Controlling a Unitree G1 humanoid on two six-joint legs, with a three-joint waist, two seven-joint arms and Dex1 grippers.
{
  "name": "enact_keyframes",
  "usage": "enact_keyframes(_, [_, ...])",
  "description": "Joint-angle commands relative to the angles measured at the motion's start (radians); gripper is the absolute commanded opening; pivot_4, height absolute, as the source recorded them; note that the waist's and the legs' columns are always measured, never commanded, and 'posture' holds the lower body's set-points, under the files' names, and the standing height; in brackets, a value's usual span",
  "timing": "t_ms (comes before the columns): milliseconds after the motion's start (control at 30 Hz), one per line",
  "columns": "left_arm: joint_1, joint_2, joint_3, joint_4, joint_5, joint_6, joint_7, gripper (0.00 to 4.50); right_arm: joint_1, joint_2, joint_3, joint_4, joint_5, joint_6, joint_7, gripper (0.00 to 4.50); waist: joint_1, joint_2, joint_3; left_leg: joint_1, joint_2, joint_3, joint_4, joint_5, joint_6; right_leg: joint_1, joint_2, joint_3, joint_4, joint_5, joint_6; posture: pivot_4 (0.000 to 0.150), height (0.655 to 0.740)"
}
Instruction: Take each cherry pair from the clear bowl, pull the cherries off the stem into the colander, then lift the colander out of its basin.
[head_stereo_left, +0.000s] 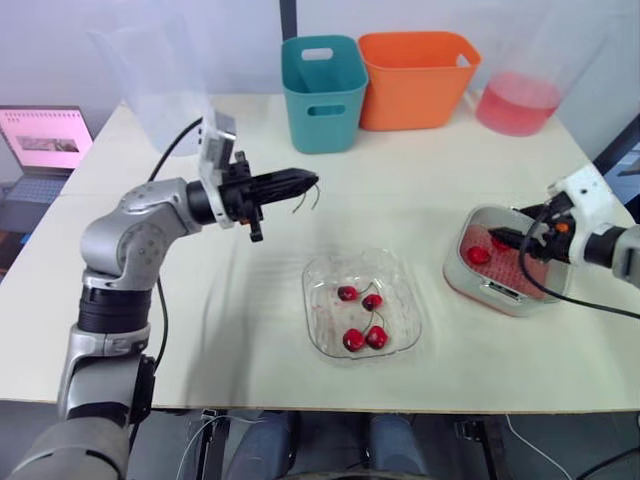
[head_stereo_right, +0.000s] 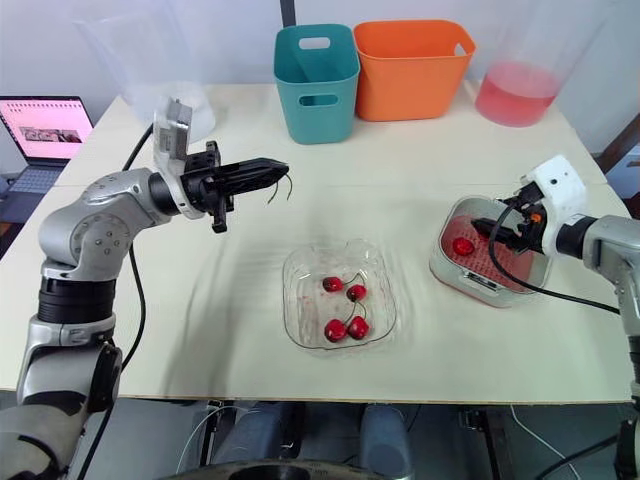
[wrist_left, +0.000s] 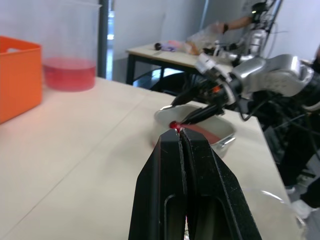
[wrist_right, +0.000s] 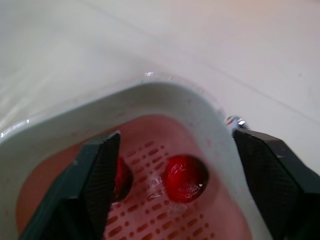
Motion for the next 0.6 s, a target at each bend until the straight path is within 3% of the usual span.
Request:
enact_keyframes(33, [-0.006, 0.027, 0.038, -0.009, -0.009, 0.056, 0.048, 0.0, -0.087, 0.032, -0.04, -0.136, 0.116, 0.072, 0.021, 3.8, 0.0, 0.0, 0.0, 0.0, 0.0, 0.0, 0.0, 0.0, 0.0, 0.0, 0.0, 0.0, 0.0, 0.0, 0.0, 0.15, 0.74])
enact_keyframes(167, [0.052, 0.083, 0.126, 0.071, -0.048, 0.149, 0.08, 0.0, -0.215, 0.168, 0.09, -0.368, 0.314, 0.239, 0.022, 3.8, -0.012, 0.0, 0.0, 0.0, 0.002, -0.001, -0.001, 0.0, 0.0, -0.001, 0.001, 0.0, 0.0, 0.0, 0.0, 0.15, 0.74])
enact_keyframes(300, [0.142, 0.119, 0.212, 0.104, -0.074, 0.221, 0.136, 0.0, -0.315, 0.324, 0.228, -0.46, 0.376, 0.34, -0.048, 3.8, -0.014, -0.001, 0.0, 0.0, 0.002, -0.004, -0.001, 0.0, 0.0, 0.0, 0.001, -0.001, 0.0, 0.0, 0.0, 0.15, 0.74])
enact_keyframes(433, [0.288, 0.136, 0.3, 0.101, -0.116, 0.302, 0.177, 0.0, -0.353, 0.474, 0.384, -0.484, 0.316, 0.32, -0.104, 3.8, -0.013, -0.001, 0.0, 0.0, 0.0, -0.005, -0.001, 0.001, -0.002, -0.001, 0.0, 0.0, 0.001, 0.0, 0.0, 0.15, 0.74])
enact_keyframes(600, [0.422, 0.134, 0.316, 0.109, -0.088, 0.281, 0.202, 0.0, -0.349, 0.519, 0.497, -0.471, 0.236, 0.278, -0.097, 3.8, 0.008, -0.002, 0.0, 0.0, -0.001, -0.005, 0.0, 0.001, -0.002, -0.002, -0.001, 0.0, 0.001, 0.0, 0.0, 0.15, 0.74])
